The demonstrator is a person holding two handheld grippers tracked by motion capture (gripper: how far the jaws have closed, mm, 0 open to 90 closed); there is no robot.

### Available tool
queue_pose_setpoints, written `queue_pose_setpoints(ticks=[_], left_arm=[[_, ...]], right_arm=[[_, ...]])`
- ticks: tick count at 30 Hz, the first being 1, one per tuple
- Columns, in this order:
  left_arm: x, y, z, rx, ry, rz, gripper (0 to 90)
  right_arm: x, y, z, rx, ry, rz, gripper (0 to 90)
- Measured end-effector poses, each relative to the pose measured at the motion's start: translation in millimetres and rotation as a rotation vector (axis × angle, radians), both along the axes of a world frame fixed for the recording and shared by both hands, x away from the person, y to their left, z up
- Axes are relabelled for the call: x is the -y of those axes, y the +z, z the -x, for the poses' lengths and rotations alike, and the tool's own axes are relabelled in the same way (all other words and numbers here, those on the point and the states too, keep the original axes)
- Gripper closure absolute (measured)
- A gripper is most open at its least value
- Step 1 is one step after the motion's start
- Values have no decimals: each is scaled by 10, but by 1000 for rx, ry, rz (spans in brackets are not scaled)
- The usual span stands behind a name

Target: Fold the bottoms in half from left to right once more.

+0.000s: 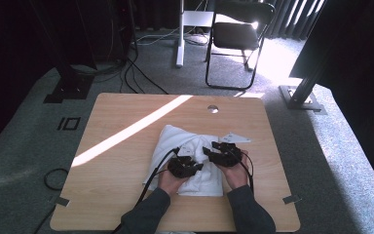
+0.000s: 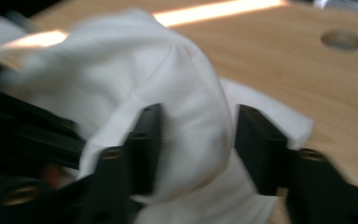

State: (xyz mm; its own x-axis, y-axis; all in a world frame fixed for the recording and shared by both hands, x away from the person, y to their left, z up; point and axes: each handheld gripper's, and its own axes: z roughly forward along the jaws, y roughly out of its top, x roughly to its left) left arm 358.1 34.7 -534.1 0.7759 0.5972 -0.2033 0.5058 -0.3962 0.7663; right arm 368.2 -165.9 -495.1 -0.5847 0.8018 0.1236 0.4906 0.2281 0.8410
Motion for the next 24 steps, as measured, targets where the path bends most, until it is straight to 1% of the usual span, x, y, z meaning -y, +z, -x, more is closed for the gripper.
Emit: queue_pose_setpoints(ticks=[1, 2, 3, 4, 5, 6, 7, 8, 9, 10, 11, 12, 13, 14, 15, 16, 17, 18, 19, 20, 21, 22, 23, 24], left_arm=[[-10, 39, 25, -4, -11, 2, 691], [-17, 91, 62, -5, -20, 8, 671], [-29, 157, 109, -6, -35, 19, 645], [-44, 242, 164, -2, -56, 31, 629], [-69, 340, 221, 17, -78, 47, 618], [-114, 447, 271, 43, -100, 73, 612], [-182, 559, 300, 61, -105, 101, 603], [-271, 670, 307, 83, -88, 124, 602], [-349, 748, 300, 106, -66, 135, 602], [-497, 849, 258, 147, -15, 138, 602], [-592, 886, 210, 160, 22, 138, 600], [-767, 913, 98, 151, 90, 139, 601], [-871, 907, 23, 134, 132, 150, 606], [-1058, 853, -130, 99, 189, 155, 615], [-1139, 789, -222, 69, 220, 141, 625], [-1185, 710, -304, 32, 223, 114, 625], [-1199, 622, -359, 0, 218, 100, 629], [-1186, 540, -386, -19, 206, 90, 633], [-1153, 464, -400, -34, 183, 77, 633], [-1118, 398, -408, -42, 167, 75, 634], [-1094, 346, -415, -49, 167, 81, 634], [-1084, 308, -427, -65, 172, 96, 634], [-1081, 282, -438, -78, 178, 108, 636], [-1081, 282, -438, -78, 178, 108, 639]], right_arm=[[-9, -45, -41, -20, -13, 28, 638], [-9, -87, -78, -30, -33, 47, 686], [2, -126, -114, -43, -47, 59, 735], [14, -164, -150, -58, -65, 67, 763], [33, -204, -186, -73, -74, 70, 787], [49, -245, -221, -89, -80, 70, 790], [60, -282, -250, -103, -82, 70, 796], [64, -312, -269, -113, -83, 71, 802], [63, -334, -283, -119, -83, 80, 811], [61, -345, -290, -122, -84, 86, 815], [62, -356, -301, -121, -84, 93, 819], [63, -357, -306, -119, -84, 94, 820], [67, -357, -316, -114, -88, 99, 822], [70, -358, -323, -112, -89, 102, 823], [75, -363, -344, -114, -89, 107, 826], [73, -370, -361, -115, -91, 111, 827], [68, -377, -384, -116, -91, 117, 827], [58, -385, -408, -115, -93, 124, 827], [49, -393, -433, -112, -94, 129, 827], [39, -398, -456, -113, -97, 134, 827], [34, -400, -477, -112, -100, 141, 827], [28, -400, -491, -110, -104, 148, 824], [27, -397, -503, -108, -108, 156, 817], [27, -397, -503, -108, -108, 156, 817]])
